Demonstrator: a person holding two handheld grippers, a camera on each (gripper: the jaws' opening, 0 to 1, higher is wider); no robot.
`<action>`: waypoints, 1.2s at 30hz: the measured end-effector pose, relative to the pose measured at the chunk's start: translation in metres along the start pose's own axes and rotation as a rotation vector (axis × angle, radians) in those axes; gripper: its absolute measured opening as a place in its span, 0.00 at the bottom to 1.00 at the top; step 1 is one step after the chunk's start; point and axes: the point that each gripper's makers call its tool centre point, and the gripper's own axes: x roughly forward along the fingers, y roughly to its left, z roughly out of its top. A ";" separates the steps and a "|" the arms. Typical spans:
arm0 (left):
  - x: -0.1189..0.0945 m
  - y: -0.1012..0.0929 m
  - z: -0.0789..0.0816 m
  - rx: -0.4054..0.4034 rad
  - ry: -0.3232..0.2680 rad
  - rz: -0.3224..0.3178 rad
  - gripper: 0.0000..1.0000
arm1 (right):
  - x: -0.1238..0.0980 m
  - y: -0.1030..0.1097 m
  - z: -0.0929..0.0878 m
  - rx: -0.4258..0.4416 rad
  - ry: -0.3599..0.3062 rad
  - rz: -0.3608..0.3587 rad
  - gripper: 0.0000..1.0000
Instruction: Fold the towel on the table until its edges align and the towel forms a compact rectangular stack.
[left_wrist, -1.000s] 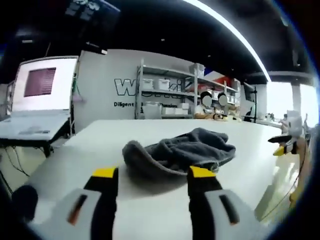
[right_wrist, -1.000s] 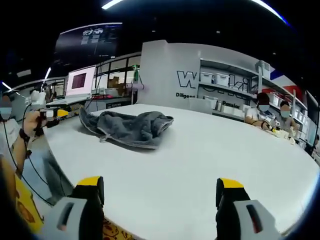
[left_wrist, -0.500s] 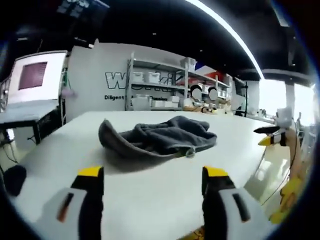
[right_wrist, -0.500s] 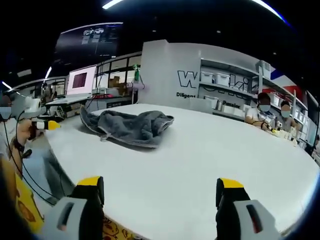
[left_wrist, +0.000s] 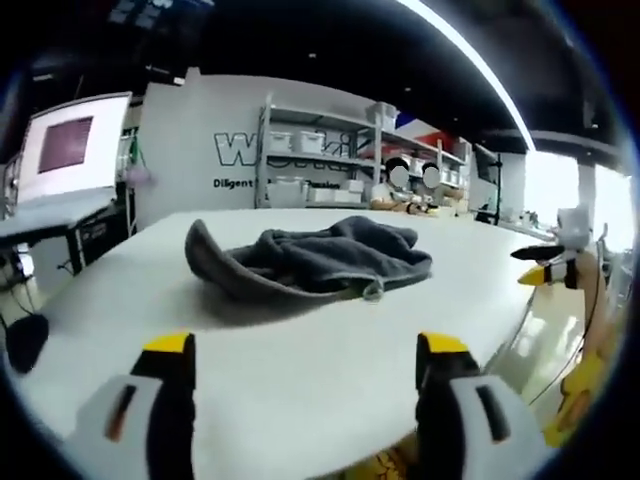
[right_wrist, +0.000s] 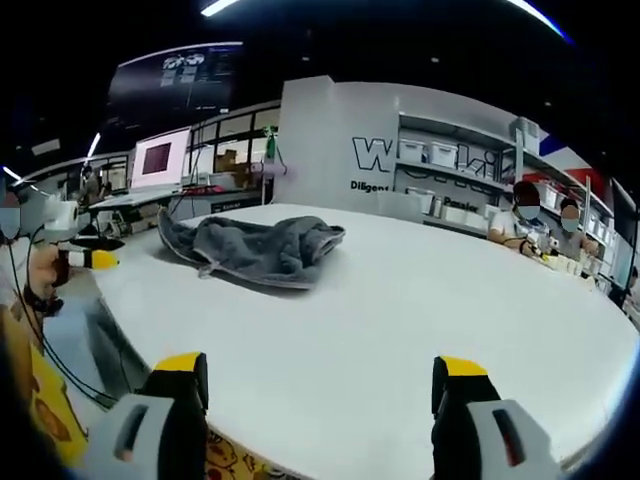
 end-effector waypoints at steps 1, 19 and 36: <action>0.000 -0.001 0.000 0.001 0.000 -0.001 0.99 | 0.000 0.000 0.000 0.000 0.001 0.000 0.97; -0.001 0.000 -0.006 -0.013 0.012 0.007 0.99 | 0.003 0.000 -0.001 -0.003 0.005 0.004 0.97; 0.001 -0.001 -0.010 -0.007 0.035 0.020 0.99 | 0.033 -0.013 0.047 -0.118 -0.057 0.117 0.89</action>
